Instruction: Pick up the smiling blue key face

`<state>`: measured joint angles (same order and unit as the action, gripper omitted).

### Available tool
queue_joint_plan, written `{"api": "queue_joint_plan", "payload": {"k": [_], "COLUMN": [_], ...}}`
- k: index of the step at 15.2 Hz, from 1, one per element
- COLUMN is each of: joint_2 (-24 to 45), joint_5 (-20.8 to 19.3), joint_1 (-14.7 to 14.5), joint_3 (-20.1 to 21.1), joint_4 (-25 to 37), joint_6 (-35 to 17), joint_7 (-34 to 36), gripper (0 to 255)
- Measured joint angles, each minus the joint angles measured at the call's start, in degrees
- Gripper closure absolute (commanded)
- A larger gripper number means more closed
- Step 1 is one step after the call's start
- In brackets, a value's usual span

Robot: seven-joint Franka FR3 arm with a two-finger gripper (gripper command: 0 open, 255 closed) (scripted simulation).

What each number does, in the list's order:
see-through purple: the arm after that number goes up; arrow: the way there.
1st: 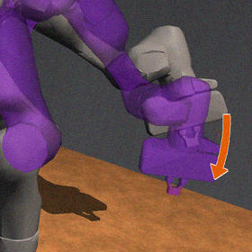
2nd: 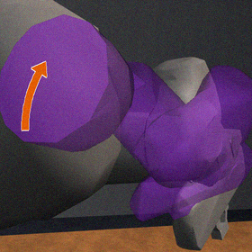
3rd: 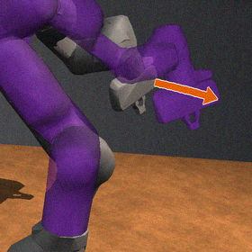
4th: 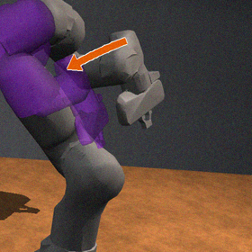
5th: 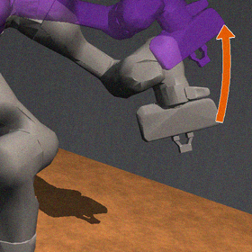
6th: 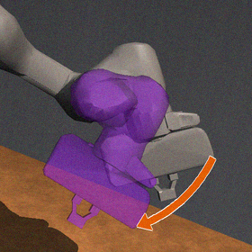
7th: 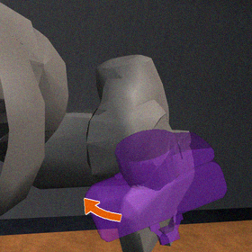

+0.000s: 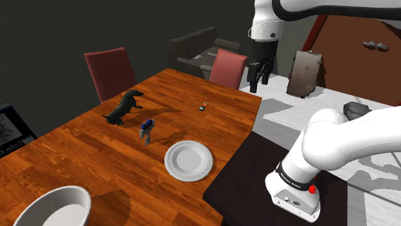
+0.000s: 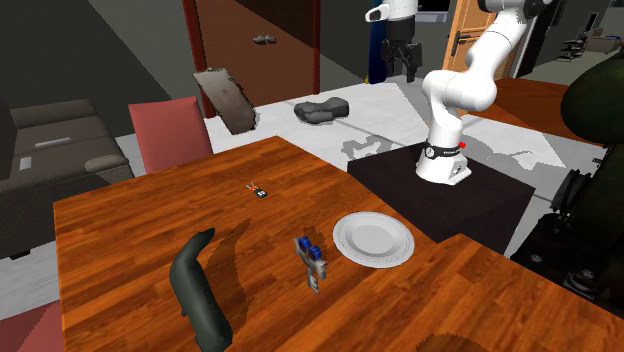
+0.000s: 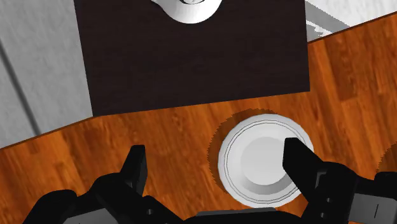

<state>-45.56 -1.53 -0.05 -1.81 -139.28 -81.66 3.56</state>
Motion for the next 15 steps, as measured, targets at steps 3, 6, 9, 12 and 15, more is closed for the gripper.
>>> {"api": "queue_joint_plan", "payload": {"k": [3, 6, 9, 12, 15], "joint_2": [0.4, 1.9, 5.0, 9.1, 14.3], "joint_5": [1.5, 4.2, 6.8, 9.0, 10.2], "joint_1": [0.0, 0.2, 0.4, 0.8, 1.4], "joint_3": [1.7, 5.0, 8.8, 12.5, 16.1], "joint_4": [-1.0, -3.0, -4.3, -5.1, -4.0], "joint_6": [-1.8, -6.3, -11.9, -18.2, -23.5], "joint_7": [3.0, 9.3, 16.1, 22.9, 29.8], "gripper": [0, 0, 0, 0, 0]}}
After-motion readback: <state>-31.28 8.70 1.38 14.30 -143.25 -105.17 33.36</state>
